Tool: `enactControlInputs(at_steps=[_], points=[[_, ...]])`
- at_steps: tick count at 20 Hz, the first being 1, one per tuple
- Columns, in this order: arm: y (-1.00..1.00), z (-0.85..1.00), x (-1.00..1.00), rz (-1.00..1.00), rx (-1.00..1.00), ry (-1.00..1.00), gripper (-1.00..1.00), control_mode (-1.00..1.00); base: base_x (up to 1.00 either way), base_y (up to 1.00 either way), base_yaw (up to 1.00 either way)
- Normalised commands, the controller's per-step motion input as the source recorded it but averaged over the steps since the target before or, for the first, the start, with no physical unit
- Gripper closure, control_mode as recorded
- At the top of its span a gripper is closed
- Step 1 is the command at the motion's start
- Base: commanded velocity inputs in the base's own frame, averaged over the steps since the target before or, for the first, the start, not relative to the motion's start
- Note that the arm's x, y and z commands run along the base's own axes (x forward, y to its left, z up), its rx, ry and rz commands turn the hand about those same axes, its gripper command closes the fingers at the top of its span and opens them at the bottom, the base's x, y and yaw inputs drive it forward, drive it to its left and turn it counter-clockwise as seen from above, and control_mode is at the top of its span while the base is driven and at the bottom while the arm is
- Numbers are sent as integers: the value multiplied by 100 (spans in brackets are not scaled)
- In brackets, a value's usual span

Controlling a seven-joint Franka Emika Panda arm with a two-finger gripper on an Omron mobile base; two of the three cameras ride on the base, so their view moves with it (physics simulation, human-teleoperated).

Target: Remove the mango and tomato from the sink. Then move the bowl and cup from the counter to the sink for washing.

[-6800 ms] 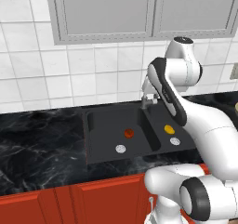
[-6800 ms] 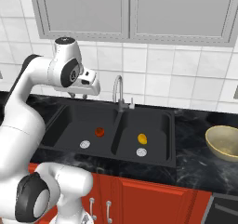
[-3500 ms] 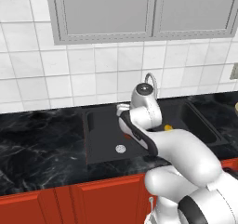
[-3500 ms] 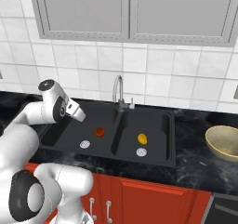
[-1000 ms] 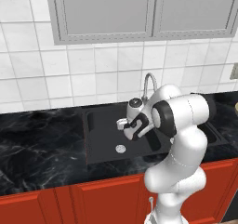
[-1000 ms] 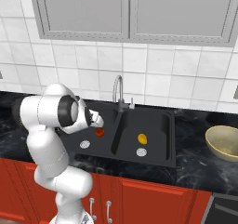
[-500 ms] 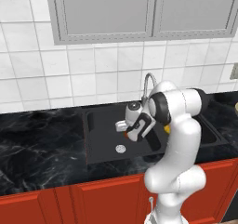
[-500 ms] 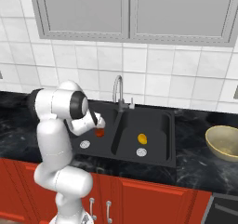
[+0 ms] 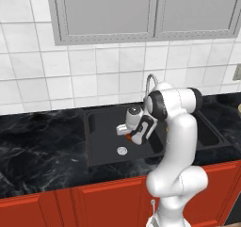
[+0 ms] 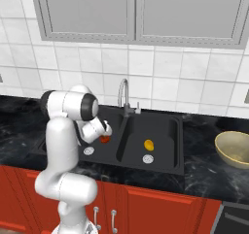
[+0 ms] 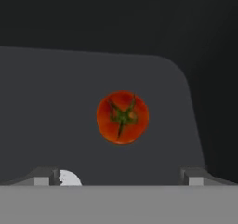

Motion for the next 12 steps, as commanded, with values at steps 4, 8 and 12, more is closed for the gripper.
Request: enactControlInputs(at_steps=[4,8,12], points=[[0,-23,28,1,0,3,-100,-100,0,0,0],[0,-22,29,1,0,2,-100,-100,0,0,0],[-2,-18,30,1,0,0,-100,-100,0,0,0]])
